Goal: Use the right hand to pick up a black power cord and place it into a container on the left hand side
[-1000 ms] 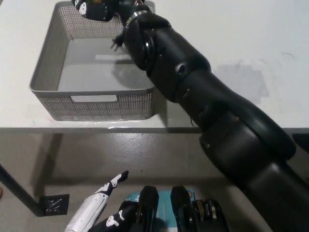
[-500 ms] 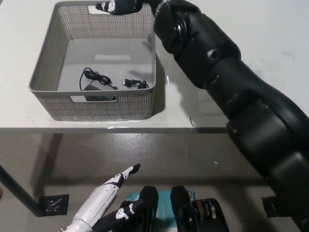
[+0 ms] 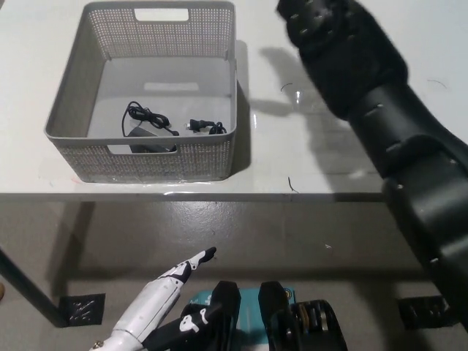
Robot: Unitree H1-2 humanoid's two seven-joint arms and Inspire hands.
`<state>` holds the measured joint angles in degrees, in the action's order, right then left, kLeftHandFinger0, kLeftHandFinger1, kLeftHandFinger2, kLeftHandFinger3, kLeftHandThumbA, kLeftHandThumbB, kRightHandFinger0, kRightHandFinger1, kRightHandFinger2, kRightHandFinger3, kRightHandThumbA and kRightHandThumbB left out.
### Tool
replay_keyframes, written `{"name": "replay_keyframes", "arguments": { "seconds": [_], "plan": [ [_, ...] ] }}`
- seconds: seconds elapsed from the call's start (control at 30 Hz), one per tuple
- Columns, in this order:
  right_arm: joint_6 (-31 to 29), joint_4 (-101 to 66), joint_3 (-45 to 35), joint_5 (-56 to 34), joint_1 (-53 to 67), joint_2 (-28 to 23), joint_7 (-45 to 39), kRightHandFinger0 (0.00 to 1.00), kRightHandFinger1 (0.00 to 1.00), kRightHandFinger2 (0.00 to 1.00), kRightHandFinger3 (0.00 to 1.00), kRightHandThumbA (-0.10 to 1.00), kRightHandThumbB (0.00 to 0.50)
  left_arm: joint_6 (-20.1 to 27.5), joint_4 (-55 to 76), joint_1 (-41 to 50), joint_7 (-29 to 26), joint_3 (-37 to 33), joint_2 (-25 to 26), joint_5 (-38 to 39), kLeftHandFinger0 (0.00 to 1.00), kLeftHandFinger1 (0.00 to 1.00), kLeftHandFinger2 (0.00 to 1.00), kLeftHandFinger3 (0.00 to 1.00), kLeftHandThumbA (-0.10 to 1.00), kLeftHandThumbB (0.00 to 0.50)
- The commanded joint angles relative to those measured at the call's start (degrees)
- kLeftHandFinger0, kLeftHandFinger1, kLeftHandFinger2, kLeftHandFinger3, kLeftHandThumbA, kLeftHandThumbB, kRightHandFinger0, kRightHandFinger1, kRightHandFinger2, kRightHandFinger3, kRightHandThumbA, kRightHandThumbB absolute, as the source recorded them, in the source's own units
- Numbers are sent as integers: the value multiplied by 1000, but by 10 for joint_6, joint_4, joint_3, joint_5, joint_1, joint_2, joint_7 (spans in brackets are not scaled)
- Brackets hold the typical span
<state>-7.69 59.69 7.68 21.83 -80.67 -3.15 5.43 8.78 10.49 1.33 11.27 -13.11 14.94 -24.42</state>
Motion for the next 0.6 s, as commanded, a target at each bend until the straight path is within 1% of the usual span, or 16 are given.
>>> {"name": "replay_keyframes", "arguments": {
  "seconds": [0.0, 0.03, 0.07, 0.1, 0.2, 0.23, 0.27, 0.3, 0.33, 0.37, 0.43, 0.47, 0.5, 0.53, 0.57],
  "plan": [
    [50, -261, -155, -231, 38, -62, -83, 1000, 1000, 1000, 1000, 972, 498, -3, 26, 9, 4, 9, 18, 0, 1000, 1000, 1000, 1000, 906, 177],
    [64, -313, -176, -251, 60, -73, -84, 1000, 1000, 1000, 1000, 977, 480, -2, 23, 9, 4, 10, 19, 0, 1000, 1000, 1000, 1000, 916, 185],
    [71, -343, -189, -262, 73, -78, -82, 1000, 1000, 1000, 1000, 988, 462, 0, 20, 9, 3, 11, 19, 0, 1000, 1000, 1000, 1000, 923, 181],
    [79, -375, -202, -270, 88, -84, -78, 1000, 1000, 1000, 1000, 1000, 460, 0, 20, 11, 2, 14, 21, 2, 1000, 1000, 1000, 1000, 930, 193],
    [105, -474, -227, -290, 144, -107, -84, 1000, 1000, 1000, 1000, 1000, 454, 3, 18, 20, -5, 21, 24, 1, 1000, 1000, 1000, 1000, 939, 192],
    [113, -507, -235, -299, 166, -113, -87, 1000, 1000, 1000, 1000, 1000, 429, 5, 17, 24, -7, 24, 23, 6, 1000, 1000, 1000, 1000, 936, 193],
    [118, -521, -237, -303, 176, -114, -89, 1000, 1000, 1000, 1000, 1000, 482, 6, 17, 26, -8, 26, 23, 8, 1000, 1000, 1000, 1000, 934, 193],
    [115, -559, -242, -304, 212, -123, -90, 1000, 1000, 1000, 1000, 1000, 462, 8, 16, 33, -11, 30, 22, 13, 1000, 1000, 1000, 1000, 908, 189],
    [117, -586, -245, -303, 236, -126, -90, 1000, 1000, 1000, 1000, 1000, 460, 10, 15, 40, -13, 34, 22, 16, 1000, 1000, 1000, 1000, 907, 196],
    [114, -621, -247, -306, 269, -132, -92, 1000, 1000, 1000, 1000, 1000, 418, 7, 17, 44, -14, 37, 23, 15, 1000, 1000, 1000, 1000, 910, 198],
    [110, -660, -245, -313, 307, -136, -100, 1000, 1000, 1000, 1000, 1000, 418, 2, 19, 51, -16, 43, 23, 14, 1000, 1000, 1000, 1000, 932, 203],
    [112, -675, -244, -319, 320, -135, -102, 1000, 1000, 1000, 1000, 988, 437, 4, 18, 54, -17, 46, 23, 15, 1000, 1000, 1000, 1000, 936, 203],
    [117, -704, -244, -327, 346, -135, -103, 1000, 1000, 1000, 1000, 971, 470, 7, 14, 56, -20, 48, 22, 17, 1000, 1000, 1000, 1000, 948, 207],
    [121, -733, -243, -335, 374, -136, -105, 1000, 1000, 1000, 1000, 966, 473, 9, 11, 57, -22, 51, 22, 18, 1000, 1000, 1000, 1000, 964, 209],
    [124, -763, -241, -337, 405, -136, -104, 1000, 1000, 1000, 1000, 996, 475, 9, 9, 57, -24, 53, 21, 18, 1000, 1000, 1000, 1000, 980, 210]
  ]
}}
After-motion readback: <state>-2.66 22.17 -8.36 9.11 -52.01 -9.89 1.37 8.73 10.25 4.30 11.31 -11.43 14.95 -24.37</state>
